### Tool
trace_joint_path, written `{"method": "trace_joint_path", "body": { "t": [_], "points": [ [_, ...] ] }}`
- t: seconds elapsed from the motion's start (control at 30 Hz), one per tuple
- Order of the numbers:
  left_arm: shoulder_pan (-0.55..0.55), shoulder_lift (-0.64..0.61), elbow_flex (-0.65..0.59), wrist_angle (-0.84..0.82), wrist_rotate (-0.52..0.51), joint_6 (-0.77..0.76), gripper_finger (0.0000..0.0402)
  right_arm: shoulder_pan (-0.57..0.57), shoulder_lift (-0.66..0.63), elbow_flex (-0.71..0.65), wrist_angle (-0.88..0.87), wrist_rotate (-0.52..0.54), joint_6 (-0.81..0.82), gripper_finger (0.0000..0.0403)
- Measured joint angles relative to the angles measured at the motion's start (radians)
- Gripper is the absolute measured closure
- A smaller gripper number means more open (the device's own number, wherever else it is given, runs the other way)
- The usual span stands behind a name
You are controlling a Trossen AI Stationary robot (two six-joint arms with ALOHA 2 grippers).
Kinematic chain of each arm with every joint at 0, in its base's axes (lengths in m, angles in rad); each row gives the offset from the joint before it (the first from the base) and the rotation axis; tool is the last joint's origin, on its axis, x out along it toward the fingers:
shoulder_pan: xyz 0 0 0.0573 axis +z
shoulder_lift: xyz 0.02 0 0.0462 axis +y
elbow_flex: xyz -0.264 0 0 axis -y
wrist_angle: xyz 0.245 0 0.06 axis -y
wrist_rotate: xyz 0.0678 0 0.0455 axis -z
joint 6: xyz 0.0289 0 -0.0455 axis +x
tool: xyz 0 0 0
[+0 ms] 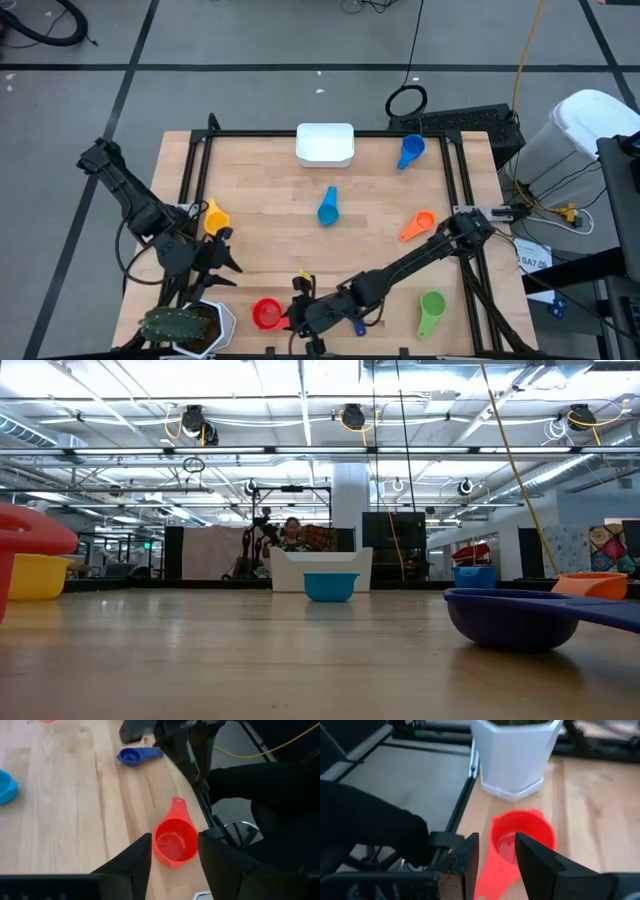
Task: Nest measuring cups in basket
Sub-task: Move the blue measuring cup to the center of the table
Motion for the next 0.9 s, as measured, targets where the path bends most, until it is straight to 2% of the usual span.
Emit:
{"method": "trace_joint_path", "body": {
  "t": [0.2,0.53,0.9],
  "points": [
    [0.0,-0.003,0.0,-0.006,-0.001,0.032,0.0265,-0.025,0.036,0.004,0.009,0.0,0.033,0.0282],
    [0.0,-0.003,0.0,-0.011,-0.026,0.065,0.0253,-0.078,0.104,0.004,-0.006,-0.028,0.149,0.0282],
    [0.001,-0.003,0.0,-0.01,-0.026,0.064,0.0252,-0.096,0.105,0.0,-0.01,-0.051,0.222,0.0282]
  ]
}}
